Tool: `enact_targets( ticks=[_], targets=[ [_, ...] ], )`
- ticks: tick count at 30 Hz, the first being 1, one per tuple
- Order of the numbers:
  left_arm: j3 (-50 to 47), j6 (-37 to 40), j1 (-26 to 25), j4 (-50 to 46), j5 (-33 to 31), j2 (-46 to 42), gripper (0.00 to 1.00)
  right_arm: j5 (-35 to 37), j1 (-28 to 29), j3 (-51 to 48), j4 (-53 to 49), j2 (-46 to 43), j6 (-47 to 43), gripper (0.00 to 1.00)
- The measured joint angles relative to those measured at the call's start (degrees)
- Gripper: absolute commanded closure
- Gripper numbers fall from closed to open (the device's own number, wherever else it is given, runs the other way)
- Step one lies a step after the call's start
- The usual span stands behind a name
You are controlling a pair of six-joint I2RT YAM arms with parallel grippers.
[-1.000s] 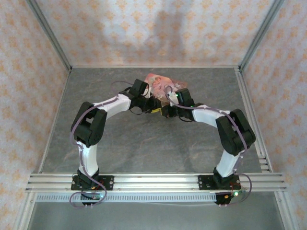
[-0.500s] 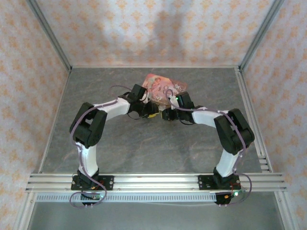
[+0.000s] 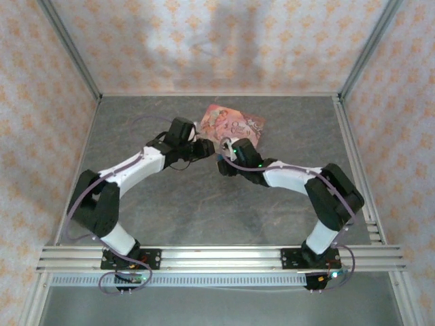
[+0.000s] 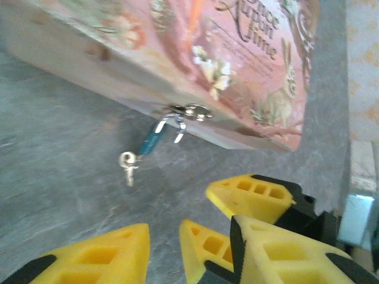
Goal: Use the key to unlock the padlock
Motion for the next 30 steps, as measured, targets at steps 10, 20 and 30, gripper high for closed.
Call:
enact_targets(
  ticks=[10,20,30],
  targets=[
    [-11.08,-2.16,3.08,-0.79,-8.17,-10.60,0.50,15.26,5.40,5.51,0.46,6.80,5.55,0.50],
    [-12.85,-2.38,4.20,-1.03,-9.07,-13.31,0.50,24.68,6.05,13.66,-2.45,15.15,9.11,0.49],
    [-13.29,-2.38,4.48,-1.05,-9.49,-13.46,0.50,29.73,6.08,16.90,-5.33,20.35,11.61,0.54]
  ],
)
